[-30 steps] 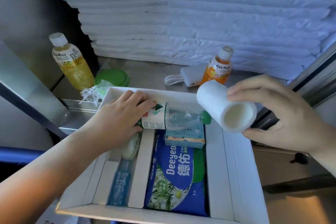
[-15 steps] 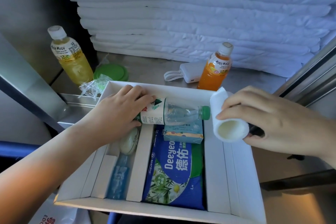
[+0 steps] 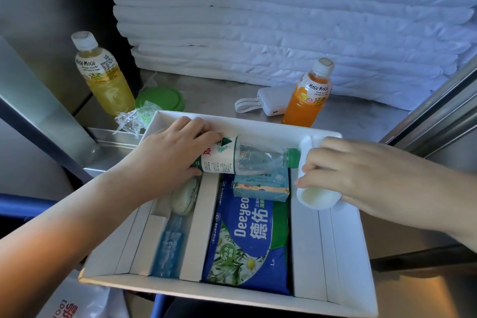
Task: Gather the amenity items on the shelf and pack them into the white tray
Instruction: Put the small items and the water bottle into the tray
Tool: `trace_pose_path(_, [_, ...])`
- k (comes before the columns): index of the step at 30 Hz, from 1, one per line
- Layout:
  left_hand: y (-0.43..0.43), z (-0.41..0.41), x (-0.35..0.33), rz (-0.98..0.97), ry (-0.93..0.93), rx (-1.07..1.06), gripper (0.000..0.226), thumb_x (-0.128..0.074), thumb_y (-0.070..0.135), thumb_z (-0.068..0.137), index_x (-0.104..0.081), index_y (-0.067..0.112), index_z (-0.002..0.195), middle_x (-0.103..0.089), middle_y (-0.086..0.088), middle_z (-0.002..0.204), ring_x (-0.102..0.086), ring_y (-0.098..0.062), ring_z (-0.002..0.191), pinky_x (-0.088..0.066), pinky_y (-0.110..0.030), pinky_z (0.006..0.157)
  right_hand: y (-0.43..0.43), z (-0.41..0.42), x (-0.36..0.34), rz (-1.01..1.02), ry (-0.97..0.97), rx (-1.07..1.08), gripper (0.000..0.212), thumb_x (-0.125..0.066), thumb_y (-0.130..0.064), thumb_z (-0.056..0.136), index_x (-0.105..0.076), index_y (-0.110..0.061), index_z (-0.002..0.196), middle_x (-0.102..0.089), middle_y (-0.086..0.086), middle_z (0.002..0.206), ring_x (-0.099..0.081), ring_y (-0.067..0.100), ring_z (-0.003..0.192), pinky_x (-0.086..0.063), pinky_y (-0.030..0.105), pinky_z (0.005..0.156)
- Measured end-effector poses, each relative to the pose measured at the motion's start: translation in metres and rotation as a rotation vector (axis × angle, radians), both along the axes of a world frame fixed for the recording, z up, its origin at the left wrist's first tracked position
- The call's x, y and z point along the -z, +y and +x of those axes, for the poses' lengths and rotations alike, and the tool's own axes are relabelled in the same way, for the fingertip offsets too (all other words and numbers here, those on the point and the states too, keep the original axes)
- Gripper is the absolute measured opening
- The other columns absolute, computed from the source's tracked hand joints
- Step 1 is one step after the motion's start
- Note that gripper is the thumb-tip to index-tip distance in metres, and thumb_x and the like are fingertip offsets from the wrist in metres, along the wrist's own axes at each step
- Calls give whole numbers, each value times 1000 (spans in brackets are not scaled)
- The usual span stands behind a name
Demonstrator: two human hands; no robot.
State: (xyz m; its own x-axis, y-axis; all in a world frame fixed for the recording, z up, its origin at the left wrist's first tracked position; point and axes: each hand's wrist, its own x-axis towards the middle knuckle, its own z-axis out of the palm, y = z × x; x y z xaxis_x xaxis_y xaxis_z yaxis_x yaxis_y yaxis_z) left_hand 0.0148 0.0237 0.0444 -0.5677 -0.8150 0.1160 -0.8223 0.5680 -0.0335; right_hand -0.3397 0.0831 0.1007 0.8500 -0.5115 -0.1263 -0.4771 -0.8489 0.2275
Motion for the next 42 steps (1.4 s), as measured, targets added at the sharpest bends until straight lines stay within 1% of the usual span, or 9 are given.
trace_pose_path(4, [0,0,0,0,4,-7,70,-77,32,71,-46,24,133,-47,2,125,-46,-20,111,-52,-38,81,-23,58,0,-3,65,21,57,-61,8,42,-56,-27,86,-47,-7,86,-45,15,77,-23,23,58])
trace_pose_path(9, [-1,0,1,5,6,-10,72,-78,29,69,-47,24,133,-48,1,124,-47,-21,109,-53,-40,78,-21,64,4,51,113,74,52,-43,3,43,-61,-25,83,-52,-4,84,-51,17,75,-38,25,52])
trace_pose_path(11, [-2,0,1,6,4,-3,72,-79,27,68,-48,23,133,-49,1,123,-48,-22,108,-53,-41,78,-23,73,3,77,143,95,55,-36,1,48,-62,-25,89,-52,-3,88,-51,19,81,-41,28,58])
trace_pose_path(13, [-2,1,1,3,-1,6,72,-80,28,67,-48,22,132,-50,1,123,-49,-22,107,-53,-41,78,-25,79,6,96,197,73,65,-28,2,58,-56,-25,110,-45,0,107,-42,22,102,-35,30,72])
trace_pose_path(15, [-3,1,1,-4,-6,12,73,-79,29,69,-47,23,134,-49,1,125,-48,-21,109,-53,-40,79,-25,83,12,182,254,123,60,-34,6,75,-44,-24,127,-35,3,120,-28,23,113,-29,33,81])
trace_pose_path(18, [-3,2,2,-8,-31,18,74,-73,35,74,-39,27,140,-43,4,130,-42,-18,115,-50,-35,84,-25,90,16,222,332,177,49,-40,-2,88,-38,-22,133,-31,4,126,-24,22,117,-32,35,86])
trace_pose_path(25, [-4,2,3,-7,-40,38,73,-66,39,80,-30,30,143,-35,8,135,-35,-13,120,-46,-30,88,-24,88,13,259,370,201,51,-37,-2,90,-37,-23,136,-29,3,130,-23,22,119,-36,35,91])
trace_pose_path(34, [2,2,3,-158,-54,96,77,-81,28,63,-52,12,132,-56,-7,118,-58,-26,100,-56,-39,73,-24,90,17,297,378,232,48,-42,-5,93,-39,-23,137,-30,4,133,-23,23,122,-36,36,93])
trace_pose_path(42, [0,-1,7,-220,-32,198,80,-75,20,63,-46,13,136,-56,-6,119,-58,-25,100,-54,-37,78,-24,92,10,410,385,295,60,-44,1,90,-33,-26,142,-20,0,145,-18,18,132,-34,27,90])
